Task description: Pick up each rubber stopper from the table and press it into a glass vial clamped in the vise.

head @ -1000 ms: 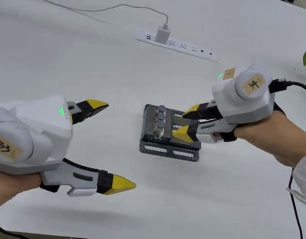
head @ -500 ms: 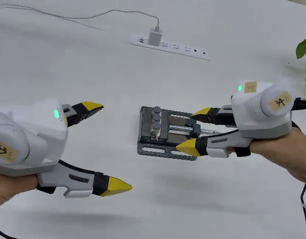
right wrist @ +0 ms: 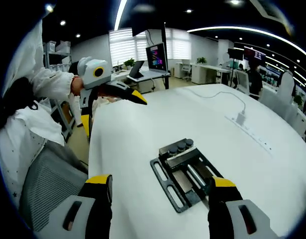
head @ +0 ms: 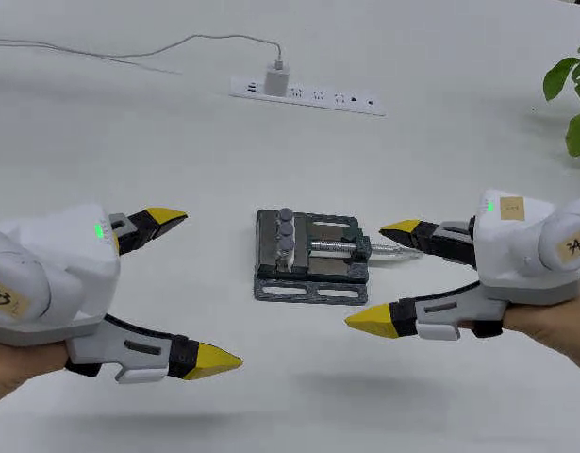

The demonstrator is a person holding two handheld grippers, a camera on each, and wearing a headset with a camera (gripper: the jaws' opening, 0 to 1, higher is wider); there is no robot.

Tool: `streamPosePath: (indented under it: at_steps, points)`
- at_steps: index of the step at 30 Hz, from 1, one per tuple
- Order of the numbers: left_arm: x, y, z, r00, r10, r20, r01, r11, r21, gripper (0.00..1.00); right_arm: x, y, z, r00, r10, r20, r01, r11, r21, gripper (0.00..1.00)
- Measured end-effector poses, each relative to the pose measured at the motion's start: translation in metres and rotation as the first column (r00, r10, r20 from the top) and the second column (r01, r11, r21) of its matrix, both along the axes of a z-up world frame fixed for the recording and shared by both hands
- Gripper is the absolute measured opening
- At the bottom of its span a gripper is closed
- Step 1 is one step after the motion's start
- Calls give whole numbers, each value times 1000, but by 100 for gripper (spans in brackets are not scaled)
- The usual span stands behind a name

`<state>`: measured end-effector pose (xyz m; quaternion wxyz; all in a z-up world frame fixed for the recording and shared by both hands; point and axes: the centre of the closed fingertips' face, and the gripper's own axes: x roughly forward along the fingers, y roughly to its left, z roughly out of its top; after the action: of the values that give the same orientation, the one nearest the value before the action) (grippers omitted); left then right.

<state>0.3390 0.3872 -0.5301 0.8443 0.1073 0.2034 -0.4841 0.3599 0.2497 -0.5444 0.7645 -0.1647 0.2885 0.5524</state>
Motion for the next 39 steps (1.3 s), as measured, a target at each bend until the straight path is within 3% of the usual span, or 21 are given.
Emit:
streamPosePath:
  at_steps: [5, 10, 39]
  points:
    - [0, -1, -1, 1000, -1, -5, 1, 1000, 5, 99, -7, -6, -3, 1000, -4, 4, 4, 1000, 19, 85]
    - [1, -1, -4, 1000, -12, -6, 13, 999, 30, 99, -1, -12, 1, 999, -36, 27, 34, 998, 46, 87]
    - [4, -3, -5, 1000, -3, -13, 4, 1000, 27, 99, 0, -17, 11, 996, -69, 52, 66, 995, 72, 87]
